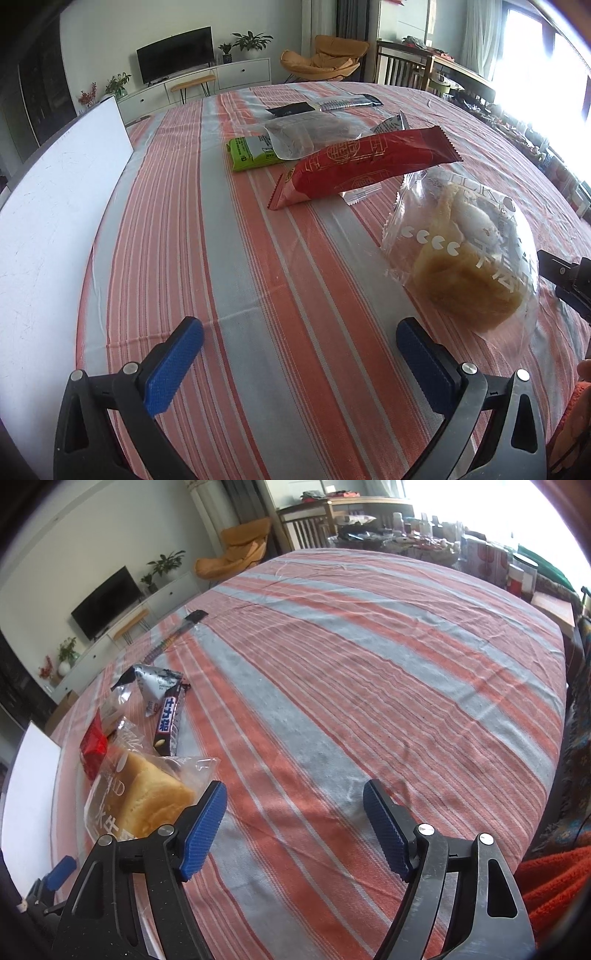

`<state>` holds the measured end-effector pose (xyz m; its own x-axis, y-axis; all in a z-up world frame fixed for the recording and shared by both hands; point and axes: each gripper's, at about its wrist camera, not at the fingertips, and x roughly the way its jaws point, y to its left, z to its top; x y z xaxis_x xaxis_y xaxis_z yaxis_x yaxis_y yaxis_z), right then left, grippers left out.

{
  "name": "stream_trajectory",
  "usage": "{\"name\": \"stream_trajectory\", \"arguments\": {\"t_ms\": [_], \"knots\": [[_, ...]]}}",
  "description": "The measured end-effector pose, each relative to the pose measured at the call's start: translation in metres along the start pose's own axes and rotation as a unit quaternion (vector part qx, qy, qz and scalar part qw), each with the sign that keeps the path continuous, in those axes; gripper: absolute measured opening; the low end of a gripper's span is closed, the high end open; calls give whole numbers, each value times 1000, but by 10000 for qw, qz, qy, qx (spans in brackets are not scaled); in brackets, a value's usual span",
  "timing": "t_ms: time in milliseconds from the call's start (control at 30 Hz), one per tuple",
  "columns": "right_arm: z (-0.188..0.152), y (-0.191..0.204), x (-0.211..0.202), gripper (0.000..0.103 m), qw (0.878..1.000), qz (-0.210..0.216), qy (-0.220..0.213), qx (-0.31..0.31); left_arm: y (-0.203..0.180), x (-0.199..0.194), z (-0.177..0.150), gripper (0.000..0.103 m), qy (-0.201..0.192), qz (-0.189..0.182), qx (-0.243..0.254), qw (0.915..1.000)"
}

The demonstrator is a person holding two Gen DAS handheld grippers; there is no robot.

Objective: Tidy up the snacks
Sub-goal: 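Move both tools back over the remaining snacks on the bed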

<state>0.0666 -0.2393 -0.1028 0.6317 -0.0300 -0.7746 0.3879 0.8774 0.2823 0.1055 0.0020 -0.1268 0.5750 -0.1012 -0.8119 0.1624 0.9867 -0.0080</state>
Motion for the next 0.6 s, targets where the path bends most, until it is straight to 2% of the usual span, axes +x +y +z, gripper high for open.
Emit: {"name": "stream_trajectory", "arguments": {"t_ms": [167, 267, 400, 600], "knots": [[2, 0, 0, 81, 9998, 49, 171, -61, 0, 0, 0, 103, 0, 5, 2, 10000], [4, -5, 0, 81, 9992, 236, 278, -151, 0, 0, 0, 103, 0, 5, 2, 10000], [-6, -11, -6, 81, 9983, 519, -65, -269, 0, 0, 0, 103, -1, 4, 1, 10000], [-6, 1, -1, 85, 9981, 246, -113, -554, 0, 0, 0, 103, -1, 7, 2, 10000]]}}
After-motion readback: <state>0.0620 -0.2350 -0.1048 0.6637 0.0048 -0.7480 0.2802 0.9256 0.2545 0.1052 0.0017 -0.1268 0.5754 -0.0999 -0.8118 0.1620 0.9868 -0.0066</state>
